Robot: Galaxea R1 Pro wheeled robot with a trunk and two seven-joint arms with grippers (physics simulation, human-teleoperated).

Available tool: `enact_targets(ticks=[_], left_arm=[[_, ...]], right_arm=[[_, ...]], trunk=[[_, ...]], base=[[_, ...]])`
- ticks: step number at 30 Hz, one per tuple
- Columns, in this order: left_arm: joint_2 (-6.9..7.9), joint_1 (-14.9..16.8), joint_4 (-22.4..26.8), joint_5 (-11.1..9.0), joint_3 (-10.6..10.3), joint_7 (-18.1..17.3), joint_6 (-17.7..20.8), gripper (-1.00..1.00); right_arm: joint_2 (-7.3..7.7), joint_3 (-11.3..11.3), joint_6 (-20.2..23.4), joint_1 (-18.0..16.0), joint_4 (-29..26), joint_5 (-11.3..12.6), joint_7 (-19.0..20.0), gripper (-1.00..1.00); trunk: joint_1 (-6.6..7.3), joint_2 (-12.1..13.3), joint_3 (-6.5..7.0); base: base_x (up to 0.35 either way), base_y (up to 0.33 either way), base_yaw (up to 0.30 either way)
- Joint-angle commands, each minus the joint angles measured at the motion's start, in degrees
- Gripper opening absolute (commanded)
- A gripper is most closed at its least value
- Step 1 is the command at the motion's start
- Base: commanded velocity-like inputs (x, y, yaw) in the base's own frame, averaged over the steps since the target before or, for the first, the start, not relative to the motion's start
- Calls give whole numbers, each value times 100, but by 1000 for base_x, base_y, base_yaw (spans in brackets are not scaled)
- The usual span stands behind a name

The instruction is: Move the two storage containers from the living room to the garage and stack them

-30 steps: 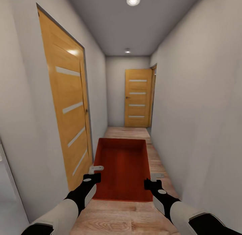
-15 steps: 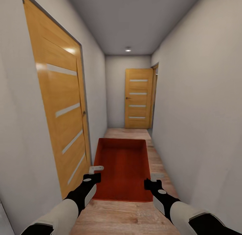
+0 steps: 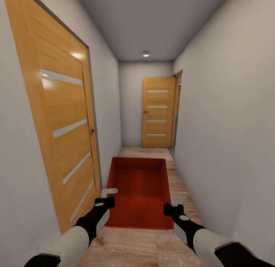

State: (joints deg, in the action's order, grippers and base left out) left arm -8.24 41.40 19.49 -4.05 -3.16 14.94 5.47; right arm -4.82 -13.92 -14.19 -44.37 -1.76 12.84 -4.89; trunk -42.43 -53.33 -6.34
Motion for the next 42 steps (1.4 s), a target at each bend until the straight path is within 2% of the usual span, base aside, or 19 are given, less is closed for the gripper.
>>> enact_targets(ticks=[1, 42], left_arm=[[340, 9, 29, 4, 378, 61, 40, -100], [341, 9, 20, 5, 378, 61, 35, -100]], right_arm=[[69, 180, -12, -1, 0, 25, -29, -100], [51, 180, -14, -1, 0, 25, -30, -100]], trunk=[[-4, -6, -9], [-4, -6, -9]], base=[[323, 0, 0], [323, 0, 0]])
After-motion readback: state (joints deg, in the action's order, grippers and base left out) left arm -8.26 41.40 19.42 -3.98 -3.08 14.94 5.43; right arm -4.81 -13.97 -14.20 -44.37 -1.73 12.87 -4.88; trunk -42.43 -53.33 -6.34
